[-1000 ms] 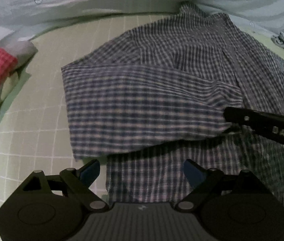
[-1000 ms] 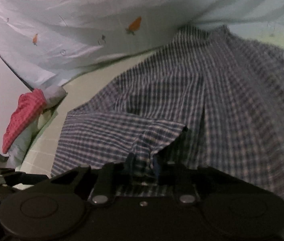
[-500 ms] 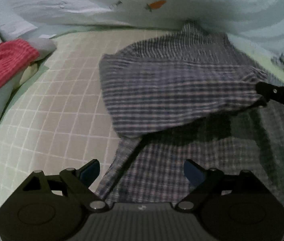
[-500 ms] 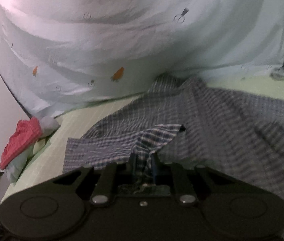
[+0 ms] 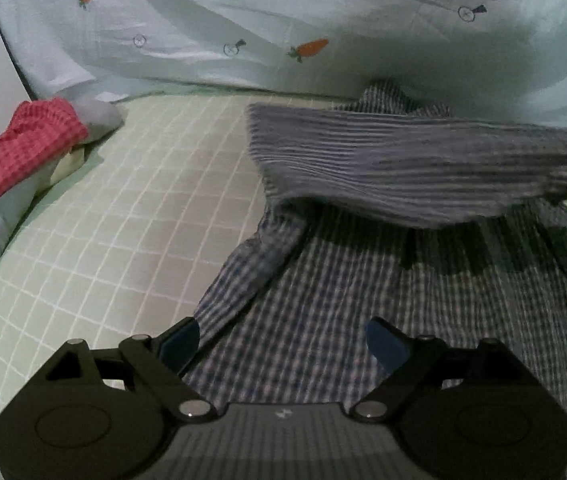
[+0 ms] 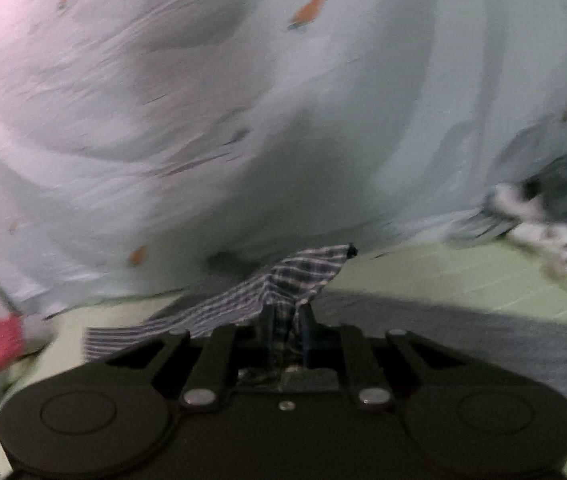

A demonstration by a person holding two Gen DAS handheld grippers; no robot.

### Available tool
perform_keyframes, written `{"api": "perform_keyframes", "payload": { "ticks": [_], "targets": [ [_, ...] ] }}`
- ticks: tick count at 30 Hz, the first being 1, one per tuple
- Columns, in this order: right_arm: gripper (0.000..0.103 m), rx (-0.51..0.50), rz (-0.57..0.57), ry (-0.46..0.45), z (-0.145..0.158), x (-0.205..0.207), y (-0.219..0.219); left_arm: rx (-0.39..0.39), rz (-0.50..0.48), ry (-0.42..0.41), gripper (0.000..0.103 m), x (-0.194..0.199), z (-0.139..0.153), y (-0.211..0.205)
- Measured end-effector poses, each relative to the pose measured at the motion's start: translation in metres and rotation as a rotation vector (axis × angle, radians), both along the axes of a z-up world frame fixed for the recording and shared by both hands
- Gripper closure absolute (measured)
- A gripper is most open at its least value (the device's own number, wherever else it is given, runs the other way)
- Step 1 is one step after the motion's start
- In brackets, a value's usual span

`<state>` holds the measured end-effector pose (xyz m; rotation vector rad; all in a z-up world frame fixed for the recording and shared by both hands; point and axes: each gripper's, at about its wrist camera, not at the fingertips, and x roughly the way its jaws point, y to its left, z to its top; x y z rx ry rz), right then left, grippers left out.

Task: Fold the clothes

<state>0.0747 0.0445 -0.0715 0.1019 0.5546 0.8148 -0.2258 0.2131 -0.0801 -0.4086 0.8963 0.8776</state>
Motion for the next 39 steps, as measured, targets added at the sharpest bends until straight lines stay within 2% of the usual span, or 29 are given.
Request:
{"api": "perform_keyframes", "payload": {
  "ticks": [4,7,8,9,10,11,12,14,16,21,24,26,30,33,34,36,39],
  "targets": [
    [0.091,-0.084,-0.154,-0.015,-0.018,0.04,-0.025,0.014,0.033,0.002,0.012,0.003,0.002,-0.003],
    [0.089,-0.16,-0.208,0.025,-0.034,0.054,-0.033,0.02,0.064,0.015,0.012,-0.003,0.004,-0.009],
    [0.084,-0.178,-0.224,0.048,-0.038,0.054,-0.034,0.021,0.077,0.02,0.012,-0.006,0.005,-0.012],
    [0.076,-0.194,-0.239,0.069,-0.042,0.054,-0.036,0.019,0.089,0.021,0.012,-0.011,0.006,-0.015],
    [0.047,-0.203,-0.246,0.083,-0.044,0.049,-0.036,0.016,0.1,0.019,0.012,-0.017,0.007,-0.018],
    [0.031,-0.212,-0.254,0.096,-0.046,0.043,-0.035,0.014,0.113,0.016,0.012,-0.023,0.007,-0.02],
    [0.011,-0.217,-0.265,0.091,-0.045,0.034,-0.031,0.012,0.127,0.012,0.012,-0.03,0.007,-0.022],
    [0.008,-0.205,-0.239,0.086,-0.043,0.007,-0.024,0.006,0.148,0.005,0.012,-0.047,0.008,-0.026],
    [0.0,-0.18,-0.191,0.09,-0.041,-0.023,-0.017,0.003,0.149,-0.003,0.012,-0.066,0.007,-0.025],
    [0.0,-0.122,-0.088,0.102,-0.04,-0.109,0.007,0.004,0.112,-0.041,0.012,-0.123,0.001,-0.012],
    [0.0,-0.097,-0.081,0.094,-0.04,-0.171,0.028,-0.03,0.062,-0.036,0.012,-0.154,-0.008,0.014],
    [0.0,-0.093,-0.077,0.129,-0.041,-0.214,0.045,-0.038,0.03,-0.035,0.012,-0.177,-0.006,0.03],
    [0.0,-0.14,-0.059,0.214,-0.049,-0.288,0.086,0.0,-0.063,-0.056,0.012,-0.219,0.005,0.053],
    [0.009,-0.16,-0.055,0.262,-0.052,-0.335,0.113,-0.017,-0.075,-0.064,0.012,-0.245,0.006,0.066],
    [0.016,-0.174,-0.026,0.262,-0.052,-0.349,0.122,-0.024,-0.083,-0.07,0.012,-0.252,0.006,0.069],
    [0.023,-0.206,0.023,0.245,-0.051,-0.374,0.138,-0.039,-0.103,-0.084,0.012,-0.263,0.005,0.073],
    [0.03,-0.228,0.066,0.239,-0.053,-0.397,0.153,-0.046,-0.129,-0.083,0.012,-0.273,0.003,0.08]
  ]
}}
